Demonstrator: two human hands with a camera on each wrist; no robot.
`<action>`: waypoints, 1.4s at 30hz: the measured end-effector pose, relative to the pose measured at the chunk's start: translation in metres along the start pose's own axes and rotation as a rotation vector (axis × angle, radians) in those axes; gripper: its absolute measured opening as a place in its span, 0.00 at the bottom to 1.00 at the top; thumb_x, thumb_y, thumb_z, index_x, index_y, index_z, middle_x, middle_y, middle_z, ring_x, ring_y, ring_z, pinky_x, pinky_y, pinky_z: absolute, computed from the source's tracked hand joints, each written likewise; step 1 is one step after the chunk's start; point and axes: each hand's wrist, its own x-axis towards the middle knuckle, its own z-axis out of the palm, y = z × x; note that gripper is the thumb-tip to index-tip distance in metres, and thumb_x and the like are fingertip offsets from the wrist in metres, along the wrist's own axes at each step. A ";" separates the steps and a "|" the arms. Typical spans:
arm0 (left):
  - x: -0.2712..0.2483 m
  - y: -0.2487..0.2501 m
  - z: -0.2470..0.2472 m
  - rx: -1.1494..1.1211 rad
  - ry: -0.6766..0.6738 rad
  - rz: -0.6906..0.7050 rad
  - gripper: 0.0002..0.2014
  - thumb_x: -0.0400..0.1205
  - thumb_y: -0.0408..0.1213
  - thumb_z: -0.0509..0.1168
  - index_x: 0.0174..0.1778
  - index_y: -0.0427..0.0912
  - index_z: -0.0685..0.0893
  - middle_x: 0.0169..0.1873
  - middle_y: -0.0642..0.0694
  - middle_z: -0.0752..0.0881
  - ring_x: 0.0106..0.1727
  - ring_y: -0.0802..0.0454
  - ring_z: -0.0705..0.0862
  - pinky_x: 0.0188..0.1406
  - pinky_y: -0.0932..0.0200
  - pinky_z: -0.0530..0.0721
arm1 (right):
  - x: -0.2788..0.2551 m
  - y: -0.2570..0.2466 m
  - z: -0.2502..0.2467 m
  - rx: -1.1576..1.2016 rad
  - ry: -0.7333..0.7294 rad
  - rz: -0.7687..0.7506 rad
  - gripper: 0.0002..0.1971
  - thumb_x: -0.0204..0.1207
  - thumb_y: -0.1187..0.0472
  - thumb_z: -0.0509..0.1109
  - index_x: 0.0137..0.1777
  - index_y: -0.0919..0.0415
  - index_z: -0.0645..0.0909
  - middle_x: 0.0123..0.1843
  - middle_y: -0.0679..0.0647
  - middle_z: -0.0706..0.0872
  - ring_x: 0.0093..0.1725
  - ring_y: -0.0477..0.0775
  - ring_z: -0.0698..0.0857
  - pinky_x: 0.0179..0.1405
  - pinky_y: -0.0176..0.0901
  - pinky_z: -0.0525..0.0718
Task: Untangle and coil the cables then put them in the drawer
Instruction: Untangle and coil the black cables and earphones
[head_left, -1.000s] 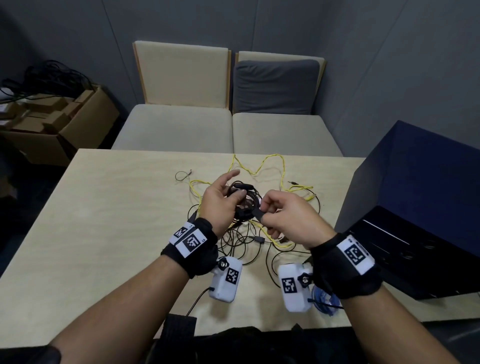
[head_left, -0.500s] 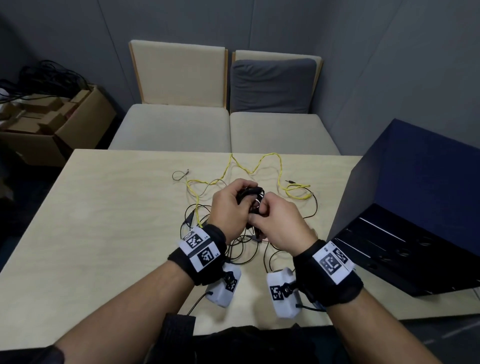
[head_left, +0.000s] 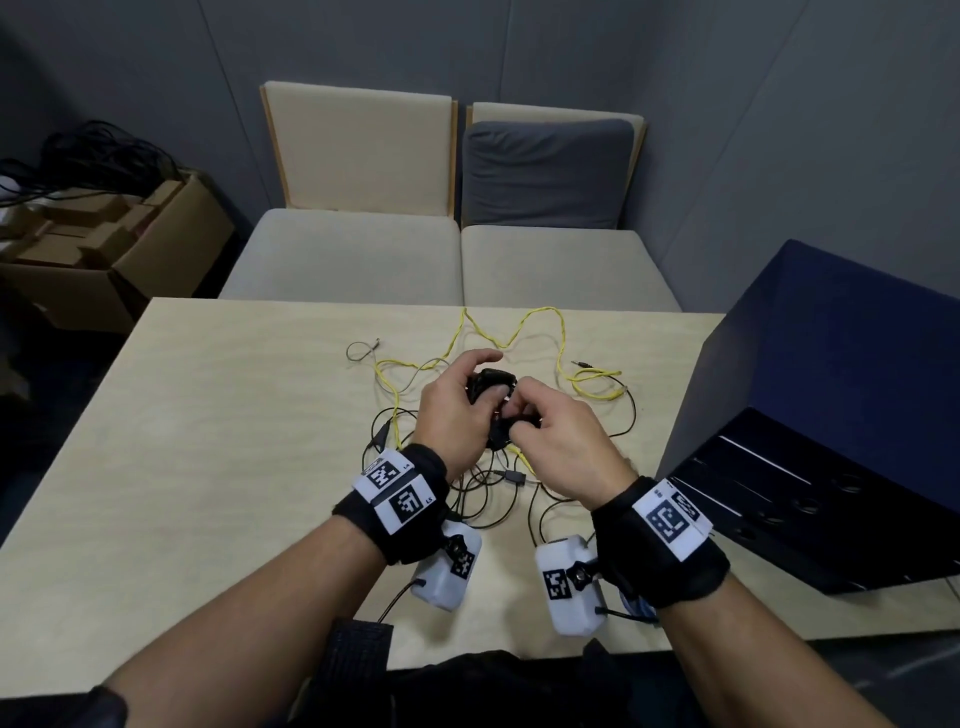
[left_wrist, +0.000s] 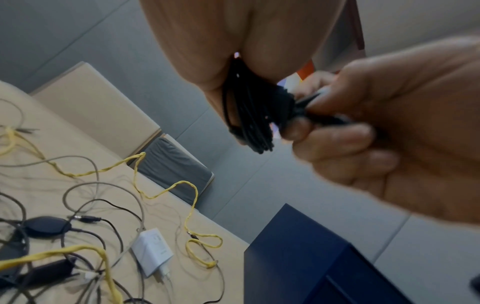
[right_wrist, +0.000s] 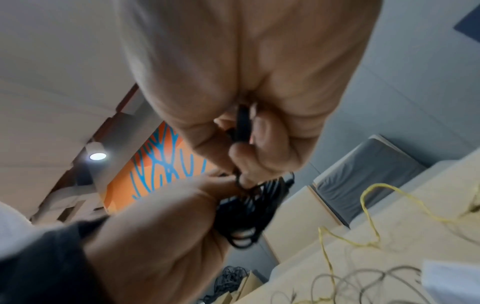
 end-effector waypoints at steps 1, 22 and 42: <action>-0.001 0.000 0.000 0.001 0.002 -0.005 0.18 0.77 0.33 0.67 0.48 0.67 0.81 0.45 0.46 0.89 0.48 0.48 0.87 0.51 0.47 0.87 | -0.001 -0.002 -0.001 0.030 -0.024 -0.031 0.10 0.68 0.68 0.63 0.37 0.50 0.75 0.37 0.52 0.83 0.38 0.57 0.78 0.38 0.48 0.78; 0.001 0.016 -0.008 -0.868 -0.279 -0.395 0.10 0.82 0.24 0.59 0.54 0.40 0.78 0.27 0.47 0.76 0.23 0.58 0.73 0.30 0.63 0.83 | -0.001 0.045 -0.016 0.276 -0.046 -0.084 0.19 0.65 0.68 0.77 0.33 0.54 0.67 0.30 0.48 0.72 0.31 0.49 0.70 0.32 0.46 0.71; -0.006 0.016 -0.009 -0.929 -0.251 -0.402 0.11 0.87 0.36 0.53 0.58 0.38 0.79 0.27 0.52 0.76 0.26 0.58 0.69 0.27 0.68 0.67 | -0.008 0.033 -0.009 0.495 0.071 0.070 0.17 0.70 0.32 0.66 0.47 0.44 0.79 0.45 0.51 0.85 0.36 0.52 0.85 0.35 0.52 0.82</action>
